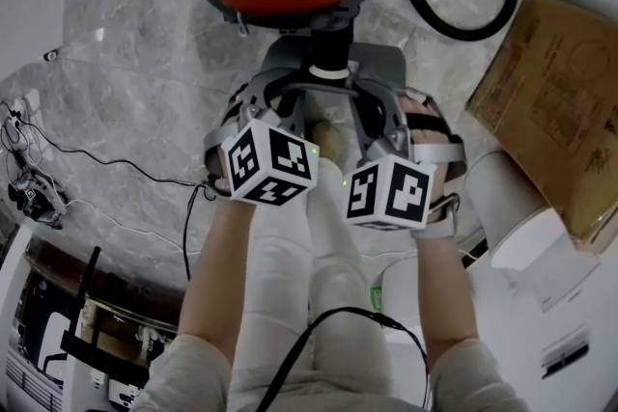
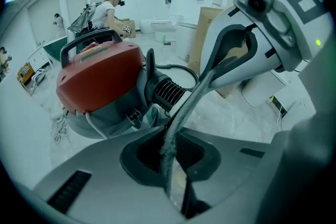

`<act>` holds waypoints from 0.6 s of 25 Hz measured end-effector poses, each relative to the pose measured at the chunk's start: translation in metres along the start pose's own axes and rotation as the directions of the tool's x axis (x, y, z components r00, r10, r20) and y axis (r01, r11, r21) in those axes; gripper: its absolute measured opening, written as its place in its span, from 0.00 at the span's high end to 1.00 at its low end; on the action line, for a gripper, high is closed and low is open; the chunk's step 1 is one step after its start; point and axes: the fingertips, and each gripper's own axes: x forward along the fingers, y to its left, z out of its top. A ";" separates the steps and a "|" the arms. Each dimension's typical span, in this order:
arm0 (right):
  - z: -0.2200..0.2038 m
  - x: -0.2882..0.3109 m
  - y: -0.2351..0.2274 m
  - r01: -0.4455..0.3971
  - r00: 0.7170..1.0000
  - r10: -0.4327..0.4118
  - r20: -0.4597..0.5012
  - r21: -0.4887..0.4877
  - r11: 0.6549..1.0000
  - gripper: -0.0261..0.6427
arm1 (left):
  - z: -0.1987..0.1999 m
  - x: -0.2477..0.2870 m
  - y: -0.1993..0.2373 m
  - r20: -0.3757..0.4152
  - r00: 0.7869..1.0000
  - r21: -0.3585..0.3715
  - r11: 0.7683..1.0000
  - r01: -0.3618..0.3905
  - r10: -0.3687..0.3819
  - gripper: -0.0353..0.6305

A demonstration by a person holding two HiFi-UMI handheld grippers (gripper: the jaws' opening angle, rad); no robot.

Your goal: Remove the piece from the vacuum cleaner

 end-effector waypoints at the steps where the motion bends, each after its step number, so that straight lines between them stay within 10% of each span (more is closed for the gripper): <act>1: 0.001 0.000 0.000 0.002 1.000 -0.002 0.002 -0.003 1.000 0.91 | -0.002 0.002 -0.001 -0.006 1.000 -0.001 1.000 0.002 -0.002 0.88; 15: -0.029 0.021 -0.002 -0.052 0.998 0.044 0.040 0.222 0.974 0.92 | 0.019 -0.018 -0.014 0.016 1.000 0.068 0.998 -0.009 0.008 0.90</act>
